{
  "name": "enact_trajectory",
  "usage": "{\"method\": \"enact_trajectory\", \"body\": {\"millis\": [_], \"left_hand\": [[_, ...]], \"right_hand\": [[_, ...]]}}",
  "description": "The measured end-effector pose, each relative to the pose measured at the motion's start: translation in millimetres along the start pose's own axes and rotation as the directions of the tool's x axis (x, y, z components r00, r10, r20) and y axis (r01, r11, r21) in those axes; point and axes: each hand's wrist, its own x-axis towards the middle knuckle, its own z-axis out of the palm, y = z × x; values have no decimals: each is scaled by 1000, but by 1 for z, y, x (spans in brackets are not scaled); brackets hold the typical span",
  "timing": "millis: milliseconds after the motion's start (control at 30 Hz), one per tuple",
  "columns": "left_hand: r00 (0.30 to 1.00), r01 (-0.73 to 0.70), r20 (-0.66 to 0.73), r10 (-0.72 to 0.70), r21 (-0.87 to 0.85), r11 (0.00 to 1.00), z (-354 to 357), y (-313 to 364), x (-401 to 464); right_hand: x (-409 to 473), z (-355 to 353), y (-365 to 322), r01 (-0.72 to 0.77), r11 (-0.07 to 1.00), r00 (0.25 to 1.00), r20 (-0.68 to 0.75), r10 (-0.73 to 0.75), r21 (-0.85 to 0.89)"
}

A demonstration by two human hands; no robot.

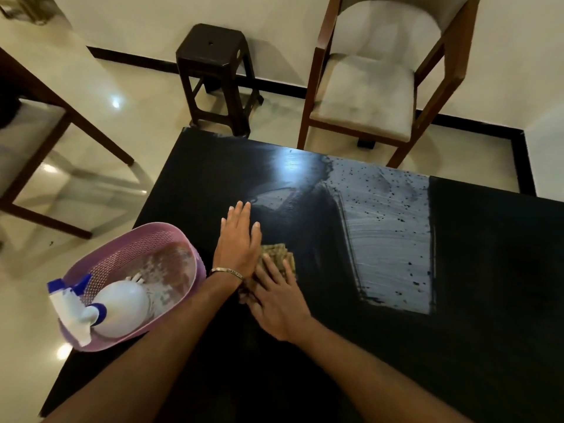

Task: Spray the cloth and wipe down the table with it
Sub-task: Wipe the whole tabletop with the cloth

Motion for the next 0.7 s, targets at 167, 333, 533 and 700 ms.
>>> {"method": "enact_trajectory", "body": {"millis": [167, 333, 533, 700], "left_hand": [[1000, -16, 7, 16, 8, 1000, 4, 2, 1], [1000, -5, 5, 4, 44, 999, 6, -2, 2], [1000, 25, -10, -25, 70, 997, -1, -11, 13], [999, 42, -23, -41, 51, 998, -4, -12, 27]], "right_hand": [[-32, -23, 119, -346, 938, 928, -149, 340, -16], [-36, -59, 203, -727, 668, 648, -165, 744, 160], [59, -61, 115, -597, 791, 768, -188, 612, 132], [118, -50, 8, -108, 989, 993, 27, 111, -98]]}}
